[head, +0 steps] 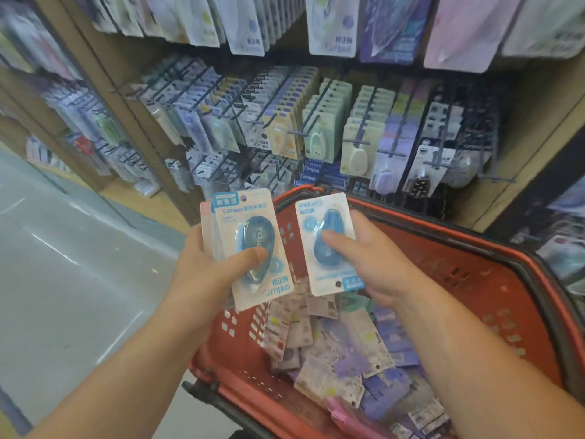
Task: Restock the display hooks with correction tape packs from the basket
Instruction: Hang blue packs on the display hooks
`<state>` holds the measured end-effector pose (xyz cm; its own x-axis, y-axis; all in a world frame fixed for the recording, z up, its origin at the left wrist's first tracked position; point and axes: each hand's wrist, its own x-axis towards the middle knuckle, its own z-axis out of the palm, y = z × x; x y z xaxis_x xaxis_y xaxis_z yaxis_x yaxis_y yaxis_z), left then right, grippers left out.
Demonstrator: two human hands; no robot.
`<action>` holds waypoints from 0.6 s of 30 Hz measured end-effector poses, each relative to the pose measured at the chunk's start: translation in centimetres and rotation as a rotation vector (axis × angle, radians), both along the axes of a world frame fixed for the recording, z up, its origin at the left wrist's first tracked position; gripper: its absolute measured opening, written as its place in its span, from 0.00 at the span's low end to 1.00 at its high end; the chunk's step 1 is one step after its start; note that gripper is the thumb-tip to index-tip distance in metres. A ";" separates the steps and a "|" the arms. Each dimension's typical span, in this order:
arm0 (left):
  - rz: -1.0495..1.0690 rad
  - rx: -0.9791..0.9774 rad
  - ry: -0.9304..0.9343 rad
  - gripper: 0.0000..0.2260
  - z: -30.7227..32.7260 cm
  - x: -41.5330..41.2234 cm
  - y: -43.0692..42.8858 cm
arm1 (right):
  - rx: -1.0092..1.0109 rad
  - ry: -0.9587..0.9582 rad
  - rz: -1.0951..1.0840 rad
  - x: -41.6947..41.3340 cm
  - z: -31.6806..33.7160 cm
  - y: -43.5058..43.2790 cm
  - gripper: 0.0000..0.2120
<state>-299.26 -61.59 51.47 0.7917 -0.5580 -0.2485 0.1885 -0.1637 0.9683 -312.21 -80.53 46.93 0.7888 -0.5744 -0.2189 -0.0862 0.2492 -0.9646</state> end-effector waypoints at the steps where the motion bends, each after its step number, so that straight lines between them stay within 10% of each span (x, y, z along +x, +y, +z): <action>1: 0.002 -0.019 -0.007 0.31 0.4 0.0 -0.2 | -0.014 -0.028 -0.004 0.1 0.9 0.0 0.13; 5: 0.022 -0.070 -0.018 0.32 2.1 0.2 -0.8 | 0.030 -0.157 -0.029 0.4 4.4 1.3 0.11; 15: -0.036 -0.178 -0.039 0.29 4.2 4.6 0.9 | -0.166 -0.162 0.172 3.5 9.3 4.4 0.45; 18: -0.096 -0.219 -0.032 0.30 4.7 7.8 3.0 | -0.419 -0.039 0.226 6.1 11.6 5.4 0.37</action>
<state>-291.47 -58.60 56.21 0.7379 -0.6691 -0.0884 0.1504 0.0353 0.9880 -306.12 -75.12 58.58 0.9073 -0.4195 0.0274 -0.0549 -0.1827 -0.9816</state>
